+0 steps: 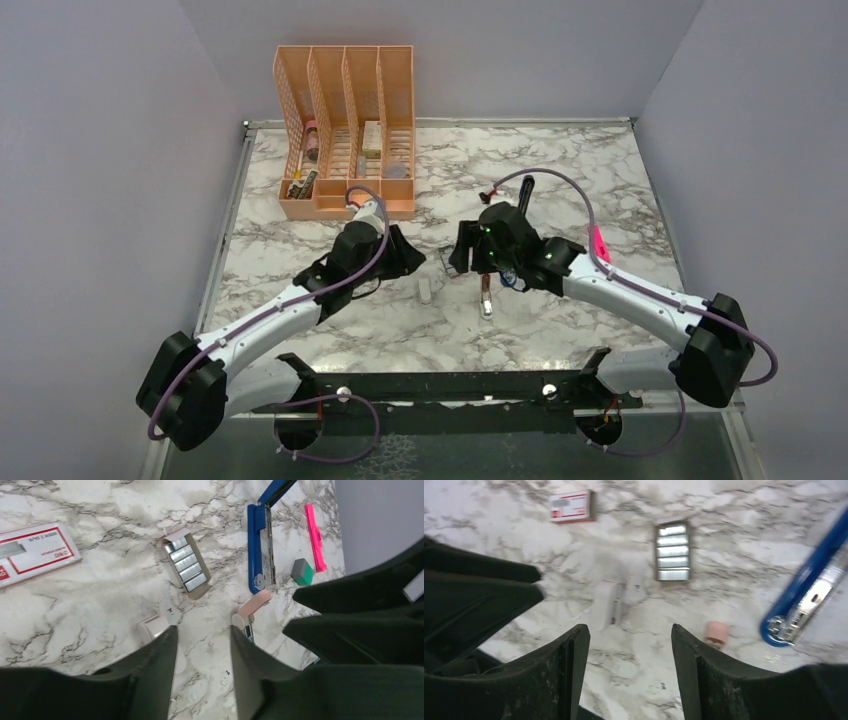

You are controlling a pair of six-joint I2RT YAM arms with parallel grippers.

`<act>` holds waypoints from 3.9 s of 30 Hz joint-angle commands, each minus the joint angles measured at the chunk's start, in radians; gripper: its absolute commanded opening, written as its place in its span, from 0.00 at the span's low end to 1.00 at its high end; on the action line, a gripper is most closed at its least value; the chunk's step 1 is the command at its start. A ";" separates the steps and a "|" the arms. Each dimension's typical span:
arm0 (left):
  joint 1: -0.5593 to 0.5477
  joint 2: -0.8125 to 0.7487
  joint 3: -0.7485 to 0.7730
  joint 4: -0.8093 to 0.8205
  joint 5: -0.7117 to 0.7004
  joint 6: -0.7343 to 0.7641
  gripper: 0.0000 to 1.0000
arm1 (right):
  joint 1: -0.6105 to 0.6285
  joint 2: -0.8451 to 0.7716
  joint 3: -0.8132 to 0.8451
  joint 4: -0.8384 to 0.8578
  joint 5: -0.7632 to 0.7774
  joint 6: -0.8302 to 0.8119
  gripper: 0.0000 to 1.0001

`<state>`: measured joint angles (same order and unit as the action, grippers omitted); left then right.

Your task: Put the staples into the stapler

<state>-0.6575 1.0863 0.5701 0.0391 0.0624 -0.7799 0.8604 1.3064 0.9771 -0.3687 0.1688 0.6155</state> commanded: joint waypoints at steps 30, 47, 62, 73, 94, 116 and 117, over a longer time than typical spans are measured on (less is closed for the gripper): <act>-0.289 0.658 0.255 0.186 0.048 -0.246 0.30 | -0.268 0.085 -0.055 -0.094 -0.161 -0.148 0.56; -0.291 0.672 0.224 0.199 0.098 -0.251 0.17 | -0.267 0.131 -0.005 -0.141 -0.201 -0.155 0.45; -0.326 0.705 0.220 0.222 0.095 -0.289 0.18 | -0.268 0.148 -0.014 -0.112 -0.245 -0.159 0.45; -0.324 0.736 0.253 0.163 0.077 -0.303 0.13 | -0.268 0.159 -0.001 -0.151 -0.267 -0.218 0.41; -0.318 0.759 0.238 0.192 0.060 -0.340 0.13 | -0.267 0.150 -0.022 -0.148 -0.289 -0.239 0.38; -0.295 0.745 0.246 0.127 0.037 -0.330 0.08 | -0.251 -0.006 -0.187 -0.213 -0.373 -0.141 0.30; -0.294 0.746 0.247 0.128 0.038 -0.329 0.08 | -0.248 -0.012 -0.198 -0.212 -0.376 -0.134 0.30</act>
<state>-0.9684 1.8103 0.8246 0.2531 0.1642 -1.1290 0.5949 1.3289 0.8471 -0.5114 -0.1490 0.4389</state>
